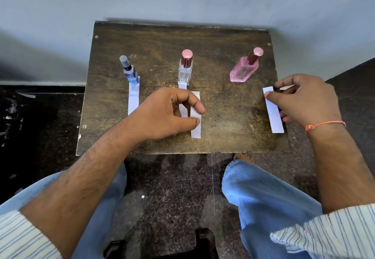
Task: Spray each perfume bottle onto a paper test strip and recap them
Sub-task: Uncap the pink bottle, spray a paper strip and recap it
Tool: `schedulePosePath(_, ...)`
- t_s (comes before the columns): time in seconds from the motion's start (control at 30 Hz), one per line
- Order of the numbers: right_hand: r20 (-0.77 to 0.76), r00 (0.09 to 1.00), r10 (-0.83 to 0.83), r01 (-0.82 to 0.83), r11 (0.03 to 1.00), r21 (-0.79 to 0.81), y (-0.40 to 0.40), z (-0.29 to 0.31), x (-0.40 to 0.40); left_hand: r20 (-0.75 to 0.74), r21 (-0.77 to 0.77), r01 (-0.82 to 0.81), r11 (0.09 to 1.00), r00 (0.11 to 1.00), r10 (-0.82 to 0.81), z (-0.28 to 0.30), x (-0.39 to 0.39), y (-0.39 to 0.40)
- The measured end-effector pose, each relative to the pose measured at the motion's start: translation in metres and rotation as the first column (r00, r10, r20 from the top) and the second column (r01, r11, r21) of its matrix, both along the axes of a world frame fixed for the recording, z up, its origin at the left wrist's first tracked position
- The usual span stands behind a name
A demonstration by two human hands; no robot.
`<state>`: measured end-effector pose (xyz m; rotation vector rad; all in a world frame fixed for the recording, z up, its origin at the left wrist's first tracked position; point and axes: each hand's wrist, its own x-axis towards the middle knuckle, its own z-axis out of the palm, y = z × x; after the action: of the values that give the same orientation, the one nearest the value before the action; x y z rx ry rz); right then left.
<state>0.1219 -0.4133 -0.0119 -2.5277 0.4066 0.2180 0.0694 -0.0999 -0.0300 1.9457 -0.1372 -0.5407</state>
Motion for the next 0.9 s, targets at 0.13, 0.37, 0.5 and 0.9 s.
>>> schedulePosePath(0.13, -0.005, 1.0, 0.004, -0.004, 0.998, -0.055, 0.002, 0.002, -0.002, 0.002, -0.005, 0.006, 1.0, 1.0, -0.006, -0.001, 0.0, 0.0)
schedulePosePath(0.37, 0.191, 0.973, 0.127, -0.095, 0.981, -0.172, 0.01, 0.01, -0.006, 0.011, 0.006, 0.012, 1.0, 1.0, -0.012, 0.001, -0.002, -0.001)
schedulePosePath(0.5, 0.164, 0.964, 0.207, -0.25, 0.918, 0.309, 0.042, 0.009, -0.017, 0.027, 0.007, 0.017, 1.0, 0.999, -0.017, 0.002, -0.004, 0.0)
schedulePosePath(0.9, -0.004, 0.955, 0.296, -0.208, 0.681, 0.702, 0.095, -0.01, -0.025, -0.01, -0.164, 0.061, 0.985, 0.998, -0.063, 0.0, -0.003, -0.003)
